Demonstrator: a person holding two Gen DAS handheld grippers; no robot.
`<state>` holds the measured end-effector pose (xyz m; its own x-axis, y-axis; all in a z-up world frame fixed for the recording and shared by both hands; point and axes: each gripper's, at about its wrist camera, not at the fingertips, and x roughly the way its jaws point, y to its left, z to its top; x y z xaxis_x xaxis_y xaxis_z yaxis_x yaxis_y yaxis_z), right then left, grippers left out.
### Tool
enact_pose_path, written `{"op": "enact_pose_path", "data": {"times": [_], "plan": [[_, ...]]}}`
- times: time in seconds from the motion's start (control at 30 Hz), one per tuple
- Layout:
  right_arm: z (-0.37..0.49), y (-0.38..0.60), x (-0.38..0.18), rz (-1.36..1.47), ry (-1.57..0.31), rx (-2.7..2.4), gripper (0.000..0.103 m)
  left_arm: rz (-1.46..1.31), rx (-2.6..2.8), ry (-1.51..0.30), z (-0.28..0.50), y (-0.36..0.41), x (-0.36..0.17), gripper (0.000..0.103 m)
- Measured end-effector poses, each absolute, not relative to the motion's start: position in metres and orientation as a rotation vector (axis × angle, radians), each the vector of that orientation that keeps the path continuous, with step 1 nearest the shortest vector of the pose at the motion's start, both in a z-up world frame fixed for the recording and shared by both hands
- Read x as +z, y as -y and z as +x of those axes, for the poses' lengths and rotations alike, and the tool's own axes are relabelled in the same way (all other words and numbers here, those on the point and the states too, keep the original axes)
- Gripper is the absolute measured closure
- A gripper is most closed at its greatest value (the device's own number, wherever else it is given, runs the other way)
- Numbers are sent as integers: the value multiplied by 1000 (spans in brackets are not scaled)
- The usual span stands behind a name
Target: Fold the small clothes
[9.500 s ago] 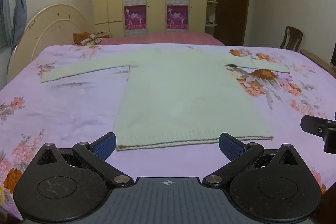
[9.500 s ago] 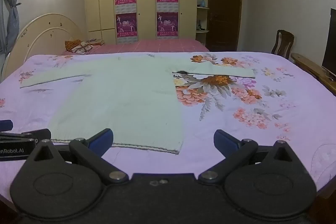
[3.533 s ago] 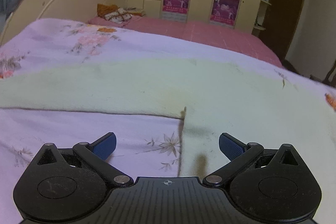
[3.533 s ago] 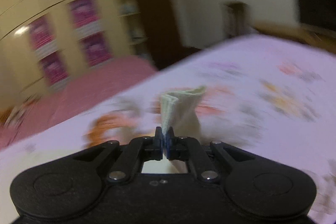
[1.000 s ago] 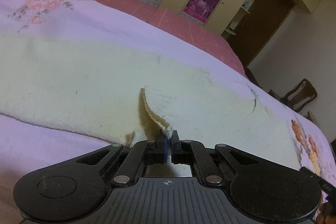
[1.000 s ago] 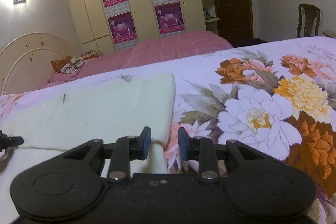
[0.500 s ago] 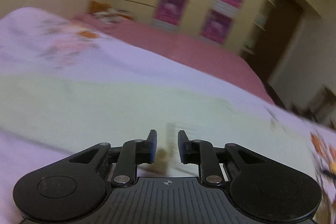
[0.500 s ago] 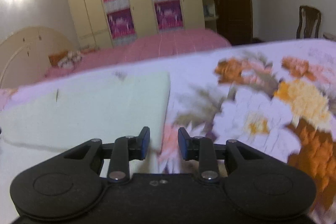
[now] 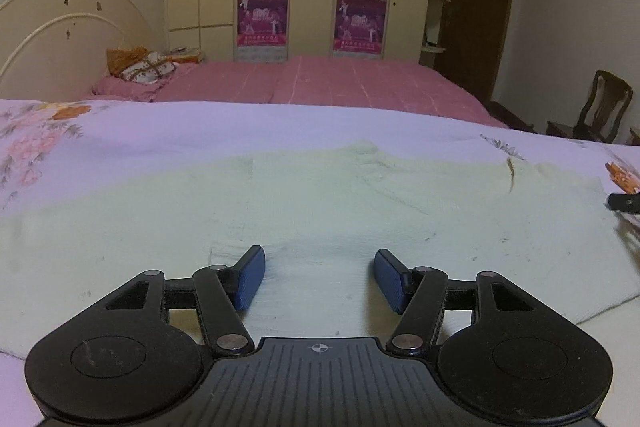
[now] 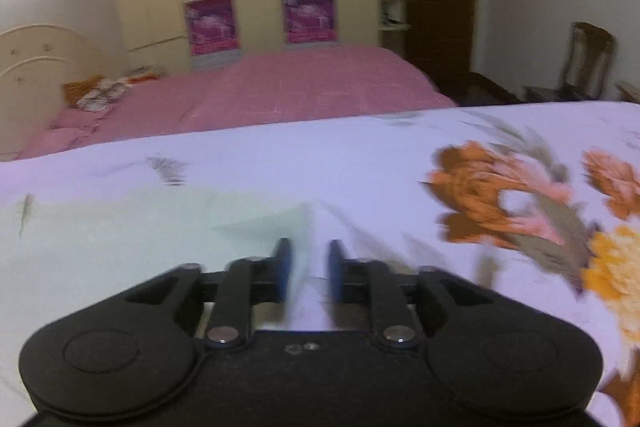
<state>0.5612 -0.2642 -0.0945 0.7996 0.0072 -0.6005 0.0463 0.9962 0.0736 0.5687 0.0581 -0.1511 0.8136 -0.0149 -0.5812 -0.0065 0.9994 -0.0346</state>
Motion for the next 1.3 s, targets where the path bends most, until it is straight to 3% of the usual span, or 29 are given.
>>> {"op": "enact_pose_path", "data": {"times": [0.2,0.37,0.53,0.67,1.0,1.07,1.1,1.13,1.3], "plan": [[533,246,-99,-21,-642,22,80,-31,61,-588,543,-76,-134,37],[475,257,-70,1,-542,56,77,-307,314,-518,467,-196,-137,37],[436,276,-75,83,-613,41,76,-822,592,-345,380,-349,-157,37],[420,282,-76,169,-656,20,74,-1000,576,-286,359,-415,-171,37],[427,275,-68,371,-643,17,74,-967,555,-312,392,-433,-173,38],[427,271,-65,379,-637,27,73,-888,566,-350,403,-430,-168,49],[427,271,-65,379,-635,30,73,-816,585,-400,410,-428,-165,79],[427,271,-65,378,-634,31,72,-769,605,-455,416,-428,-164,100],[429,286,-70,400,-636,9,72,-629,470,-338,425,-383,-122,101]]}}
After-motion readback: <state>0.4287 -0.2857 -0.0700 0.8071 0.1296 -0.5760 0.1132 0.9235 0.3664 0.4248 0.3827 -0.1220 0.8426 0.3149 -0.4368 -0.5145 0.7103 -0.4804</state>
